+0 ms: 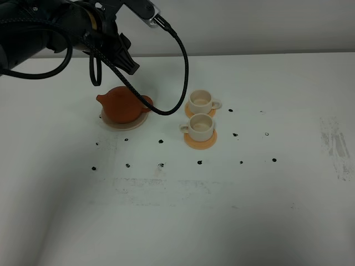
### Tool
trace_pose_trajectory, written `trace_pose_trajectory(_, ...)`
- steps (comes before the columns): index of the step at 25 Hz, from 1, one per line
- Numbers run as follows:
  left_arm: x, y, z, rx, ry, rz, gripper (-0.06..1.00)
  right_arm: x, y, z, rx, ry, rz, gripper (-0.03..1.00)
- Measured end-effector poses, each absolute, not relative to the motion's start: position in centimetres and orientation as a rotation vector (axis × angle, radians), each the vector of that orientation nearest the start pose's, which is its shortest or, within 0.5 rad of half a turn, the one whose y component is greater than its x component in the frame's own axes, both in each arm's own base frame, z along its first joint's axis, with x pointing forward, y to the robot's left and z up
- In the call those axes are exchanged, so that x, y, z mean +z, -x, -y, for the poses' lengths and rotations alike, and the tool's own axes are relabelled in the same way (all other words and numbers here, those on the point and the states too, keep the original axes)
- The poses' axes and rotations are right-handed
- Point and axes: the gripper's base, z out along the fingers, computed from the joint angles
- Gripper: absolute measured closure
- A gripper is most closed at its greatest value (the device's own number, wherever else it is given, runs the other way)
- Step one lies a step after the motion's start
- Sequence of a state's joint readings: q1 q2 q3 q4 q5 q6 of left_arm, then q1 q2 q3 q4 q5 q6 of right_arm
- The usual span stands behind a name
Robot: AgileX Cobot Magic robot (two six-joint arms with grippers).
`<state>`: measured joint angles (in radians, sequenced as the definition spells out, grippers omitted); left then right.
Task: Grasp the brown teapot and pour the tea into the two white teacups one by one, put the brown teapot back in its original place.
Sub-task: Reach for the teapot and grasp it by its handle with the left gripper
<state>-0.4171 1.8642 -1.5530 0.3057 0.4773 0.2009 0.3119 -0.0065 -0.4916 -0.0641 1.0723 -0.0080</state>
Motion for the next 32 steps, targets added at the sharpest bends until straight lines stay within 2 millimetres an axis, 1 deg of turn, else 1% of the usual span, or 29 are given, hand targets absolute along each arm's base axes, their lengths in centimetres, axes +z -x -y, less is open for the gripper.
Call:
trace_pose_trajectory(3,28.8,-41.1,16.8,0.19,-0.916,-2.079,0.46,27.4,0.4,0.6,0.104,0.31,-2.034,0.52)
trace_pose_trajectory(5,28.5,-41.3,17.1,0.178,-0.925,-2.093,0.46,27.4,0.4,0.6,0.058,0.232,-2.044,0.52)
trace_pose_trajectory(9,27.8,-41.7,17.7,0.156,-0.961,-2.109,0.46,27.4,0.5,0.5,-0.07,0.02,-2.057,0.52)
trace_pose_trajectory(12,27.7,-41.6,18.2,0.146,-0.987,-2.112,0.46,27.4,0.6,0.5,-0.116,-0.058,-2.057,0.52)
trace_pose_trajectory(19,27.6,-41.0,19.2,0.119,-1.021,-2.13,0.46,27.4,0.6,0.4,-0.128,-0.077,-2.057,0.52)
trace_pose_trajectory(22,27.9,-40.7,20.4,0.114,-1.076,-2.111,0.46,27.4,0.6,0.4,-0.128,-0.077,-2.057,0.52)
trace_pose_trajectory(24,28.6,-40.8,21.3,0.114,-1.112,-2.098,0.46,27.4,0.6,0.4,-0.128,-0.077,-2.057,0.52)
trace_pose_trajectory(26,29.1,-41.3,22.1,0.116,-1.126,-2.099,0.46,27.4,0.6,0.4,-0.128,-0.077,-2.057,0.52)
trace_pose_trajectory(28,29.6,-42.3,22.4,0.131,-1.139,-2.099,0.46,27.4,0.6,0.4,-0.128,-0.077,-2.057,0.52)
trace_pose_trajectory(31,29.2,-43.7,22.4,0.178,-1.217,-2.109,0.46,27.4,0.6,0.4,-0.128,-0.077,-2.057,0.52)
trace_pose_trajectory(32,28.7,-44.1,22.4,0.19,-1.25,-2.114,0.46,27.4,0.6,0.4,-0.128,-0.077,-2.057,0.52)
